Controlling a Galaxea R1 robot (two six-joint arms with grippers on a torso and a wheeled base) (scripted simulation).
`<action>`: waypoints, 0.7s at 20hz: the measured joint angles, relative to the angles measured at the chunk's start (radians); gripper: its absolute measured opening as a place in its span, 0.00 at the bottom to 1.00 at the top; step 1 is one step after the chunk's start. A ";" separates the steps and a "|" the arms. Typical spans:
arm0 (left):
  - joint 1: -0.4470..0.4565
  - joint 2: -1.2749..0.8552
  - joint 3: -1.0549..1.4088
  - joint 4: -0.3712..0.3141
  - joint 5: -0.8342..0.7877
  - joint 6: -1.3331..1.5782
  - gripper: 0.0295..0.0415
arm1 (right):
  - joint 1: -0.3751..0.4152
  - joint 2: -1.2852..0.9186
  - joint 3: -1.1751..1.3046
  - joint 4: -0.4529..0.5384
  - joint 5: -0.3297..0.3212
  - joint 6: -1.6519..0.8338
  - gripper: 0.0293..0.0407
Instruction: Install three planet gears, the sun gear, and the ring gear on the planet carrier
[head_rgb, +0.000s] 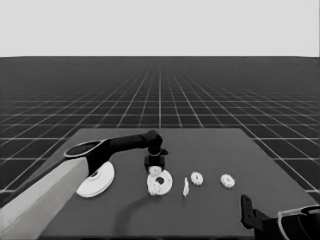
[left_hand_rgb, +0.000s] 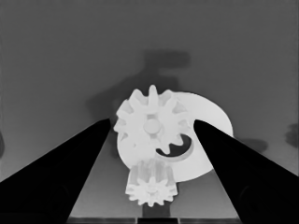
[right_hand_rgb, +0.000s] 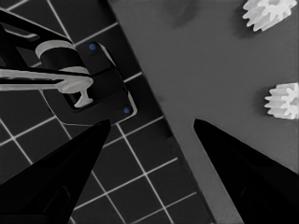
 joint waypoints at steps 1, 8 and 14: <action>-0.049 -0.025 0.070 -0.045 0.036 -0.038 0.75 | 0.000 0.000 0.000 0.000 0.000 0.000 0.81; -0.141 -0.040 0.121 -0.122 0.073 -0.066 0.75 | 0.000 0.000 0.000 0.000 0.000 0.000 0.81; -0.415 -1.132 1.370 0.023 -0.659 1.256 0.81 | 0.000 0.000 0.000 0.000 0.000 0.000 0.81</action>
